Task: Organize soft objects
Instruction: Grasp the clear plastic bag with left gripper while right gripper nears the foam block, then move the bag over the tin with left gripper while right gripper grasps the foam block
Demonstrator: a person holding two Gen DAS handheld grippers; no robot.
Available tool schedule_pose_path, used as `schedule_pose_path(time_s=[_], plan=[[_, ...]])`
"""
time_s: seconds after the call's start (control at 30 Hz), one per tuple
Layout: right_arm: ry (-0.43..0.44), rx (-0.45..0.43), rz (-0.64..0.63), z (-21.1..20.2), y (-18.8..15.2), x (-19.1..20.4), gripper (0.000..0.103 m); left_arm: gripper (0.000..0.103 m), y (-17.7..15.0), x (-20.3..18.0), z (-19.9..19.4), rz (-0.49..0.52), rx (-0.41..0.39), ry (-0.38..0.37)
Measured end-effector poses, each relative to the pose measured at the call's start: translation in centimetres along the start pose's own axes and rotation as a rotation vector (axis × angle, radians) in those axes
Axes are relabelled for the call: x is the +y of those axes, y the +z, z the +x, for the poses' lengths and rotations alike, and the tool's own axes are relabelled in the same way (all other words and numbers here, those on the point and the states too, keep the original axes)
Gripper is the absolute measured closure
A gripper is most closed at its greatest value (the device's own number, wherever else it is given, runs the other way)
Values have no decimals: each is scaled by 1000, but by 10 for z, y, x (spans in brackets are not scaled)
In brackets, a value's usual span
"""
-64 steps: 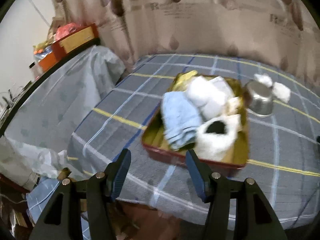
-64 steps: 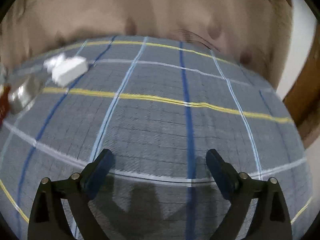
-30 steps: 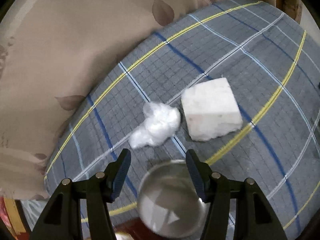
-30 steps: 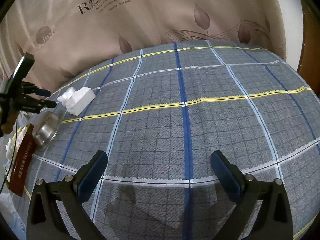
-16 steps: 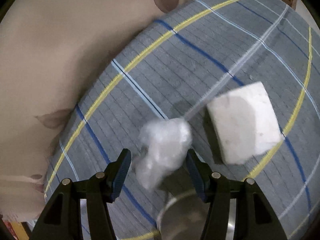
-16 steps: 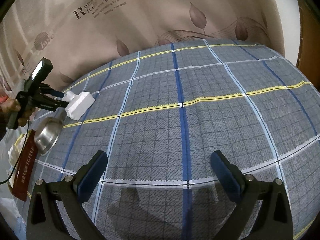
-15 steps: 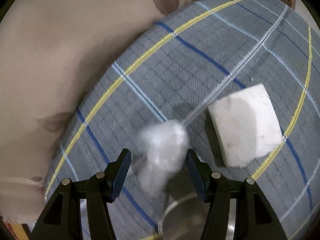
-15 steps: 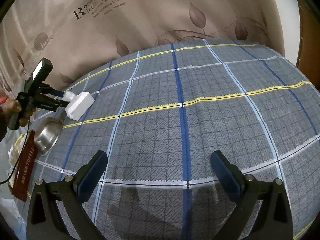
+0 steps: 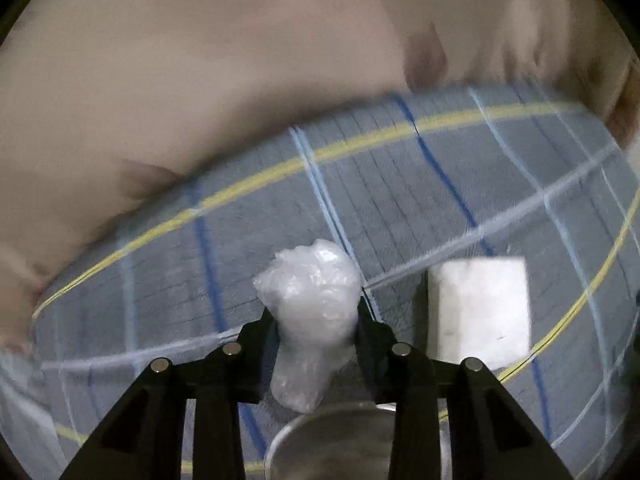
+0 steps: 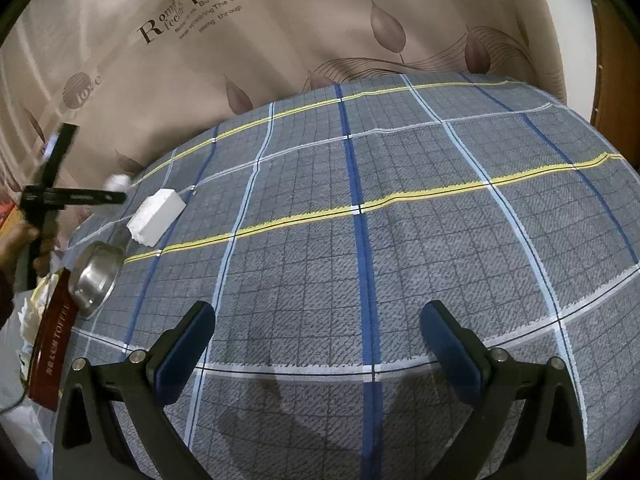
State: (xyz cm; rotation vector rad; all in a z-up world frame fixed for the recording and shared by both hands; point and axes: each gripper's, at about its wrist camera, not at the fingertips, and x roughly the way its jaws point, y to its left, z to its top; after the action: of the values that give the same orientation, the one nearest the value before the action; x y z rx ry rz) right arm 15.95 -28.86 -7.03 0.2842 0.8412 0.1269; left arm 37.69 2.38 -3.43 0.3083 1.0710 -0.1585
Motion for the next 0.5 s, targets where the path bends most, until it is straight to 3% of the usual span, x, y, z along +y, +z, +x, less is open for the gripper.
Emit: schedule_pose_path(time_s=[0.17,0.37,0.5], plan=[[-6,3,-4,1,1,0,1,69,-33,-17,-70,-132,-76,-27],[-18,7,-10,2,1,0,1,68,-111,-60,-151,-221,-148,-94],[-30,13,-19,3,0,1,1,68,-170,-72,-192,-298,-200,-79]])
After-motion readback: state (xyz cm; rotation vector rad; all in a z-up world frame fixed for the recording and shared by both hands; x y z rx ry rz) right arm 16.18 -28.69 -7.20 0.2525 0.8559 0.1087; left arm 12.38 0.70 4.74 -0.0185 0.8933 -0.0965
